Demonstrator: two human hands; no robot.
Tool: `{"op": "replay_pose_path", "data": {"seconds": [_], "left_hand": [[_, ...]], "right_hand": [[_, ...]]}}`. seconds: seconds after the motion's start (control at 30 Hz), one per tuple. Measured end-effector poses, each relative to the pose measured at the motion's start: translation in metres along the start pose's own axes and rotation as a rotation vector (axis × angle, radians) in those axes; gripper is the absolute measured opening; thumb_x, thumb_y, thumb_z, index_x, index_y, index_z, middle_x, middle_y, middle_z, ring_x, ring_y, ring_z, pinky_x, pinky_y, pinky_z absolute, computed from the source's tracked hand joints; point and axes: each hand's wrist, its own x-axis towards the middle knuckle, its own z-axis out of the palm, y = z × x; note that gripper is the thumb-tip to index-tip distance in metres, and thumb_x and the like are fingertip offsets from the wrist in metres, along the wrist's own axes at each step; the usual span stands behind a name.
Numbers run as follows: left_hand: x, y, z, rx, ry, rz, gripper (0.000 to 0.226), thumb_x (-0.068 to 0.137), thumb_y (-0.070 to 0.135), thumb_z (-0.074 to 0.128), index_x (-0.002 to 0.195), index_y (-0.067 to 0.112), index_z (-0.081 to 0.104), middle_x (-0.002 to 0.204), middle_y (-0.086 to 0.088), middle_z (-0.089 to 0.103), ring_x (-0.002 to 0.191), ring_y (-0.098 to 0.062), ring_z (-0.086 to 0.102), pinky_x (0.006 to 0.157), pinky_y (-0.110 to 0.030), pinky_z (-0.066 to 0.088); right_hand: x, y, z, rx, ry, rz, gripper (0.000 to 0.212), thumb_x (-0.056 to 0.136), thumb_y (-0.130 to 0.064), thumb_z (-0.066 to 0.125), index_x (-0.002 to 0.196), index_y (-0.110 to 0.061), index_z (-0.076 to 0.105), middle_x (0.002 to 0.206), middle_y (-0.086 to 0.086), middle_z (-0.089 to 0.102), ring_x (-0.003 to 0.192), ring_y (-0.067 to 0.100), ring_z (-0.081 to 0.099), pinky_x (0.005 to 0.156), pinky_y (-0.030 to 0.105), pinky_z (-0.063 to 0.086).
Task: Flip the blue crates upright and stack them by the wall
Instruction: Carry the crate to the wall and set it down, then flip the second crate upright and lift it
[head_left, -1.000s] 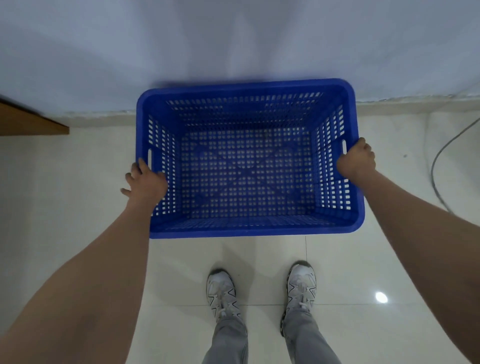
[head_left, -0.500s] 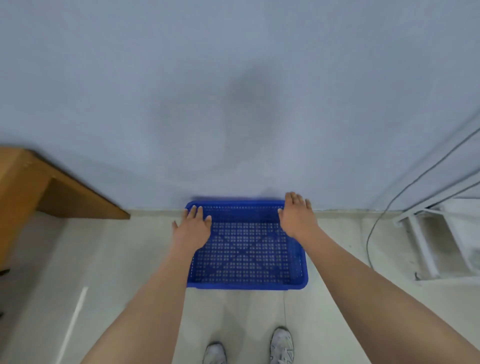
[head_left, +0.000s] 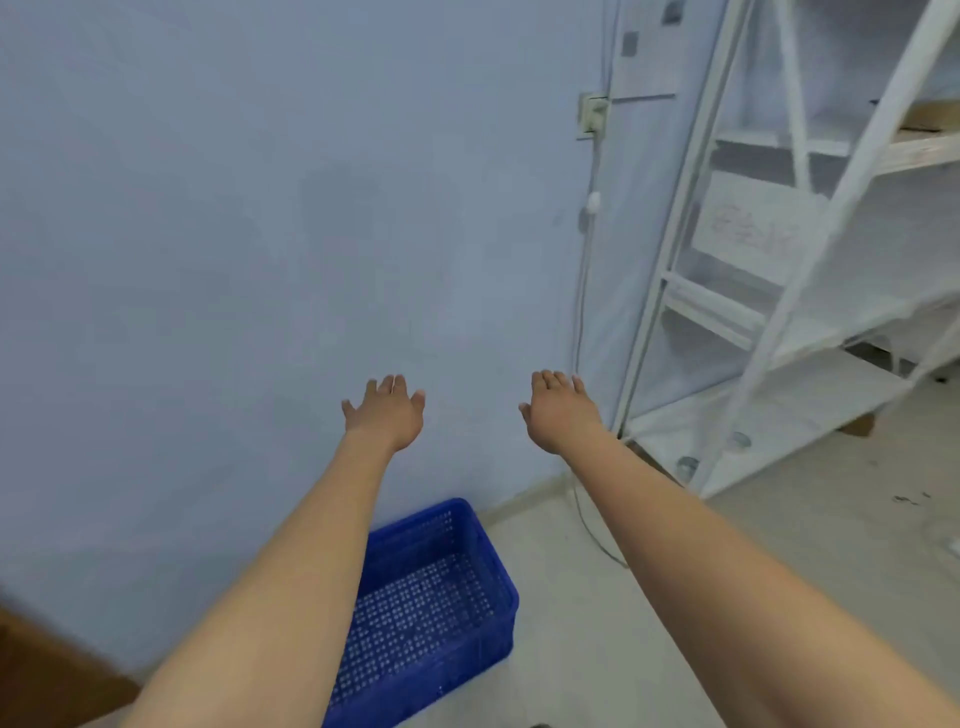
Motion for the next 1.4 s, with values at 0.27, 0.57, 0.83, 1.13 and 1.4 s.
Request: {"op": "replay_pose_path", "data": {"seconds": [0.27,0.57,0.83,1.13,1.4], "left_hand": [[-0.149,0.222,0.019,0.034,-0.083,0.479,0.063,0.106,0.044,0.014,0.160,0.013,0.007,0.168,-0.001,0.005,0.155,-0.023,0.001,0.121,-0.059,0.006],[-0.409,0.459,0.117,0.102,-0.201,0.914,0.064,0.105,0.046,0.016,0.159,0.013,0.013,0.168,-0.003,0.011,0.154,-0.025,0.007,0.120,-0.059,0.011],[-0.726,0.634,0.244,0.187,-0.330,1.225,0.063,0.104,0.047,0.019,0.158,0.014,0.017,0.167,-0.005,0.013,0.153,-0.027,0.011,0.118,-0.061,0.013],[-0.966,0.736,0.365,0.269,-0.476,1.489,0.062,0.104,0.043,0.020,0.158,0.013,0.016,0.167,-0.004,0.010,0.154,-0.026,0.007,0.118,-0.064,0.012],[-1.035,0.825,0.478,0.341,-0.553,1.442,0.063,0.105,0.044,0.019,0.159,0.013,0.012,0.168,-0.003,0.008,0.154,-0.026,0.005,0.119,-0.062,0.011]], "right_hand": [[-0.219,0.160,-0.046,-0.009,0.007,0.409,0.062,0.103,-0.036,0.031,0.154,-0.004,0.016,0.162,0.011,0.018,0.150,0.025,0.014,0.123,0.043,0.007],[-0.560,0.352,-0.055,-0.007,0.040,0.886,0.059,0.102,-0.030,0.032,0.153,-0.003,0.019,0.158,0.013,0.027,0.147,0.027,0.022,0.122,0.042,0.006],[-0.947,0.461,-0.019,-0.020,-0.035,1.281,0.060,0.102,-0.030,0.032,0.153,-0.002,0.016,0.159,0.013,0.023,0.146,0.028,0.022,0.122,0.043,0.010],[-1.201,0.518,0.037,0.072,-0.067,1.557,0.062,0.104,-0.033,0.026,0.155,-0.003,0.009,0.163,0.011,0.012,0.151,0.026,0.009,0.122,0.042,0.002],[-1.277,0.622,0.102,0.185,-0.104,1.554,0.060,0.105,-0.033,0.025,0.156,-0.004,0.010,0.163,0.011,0.013,0.151,0.025,0.010,0.124,0.040,0.003]]}}
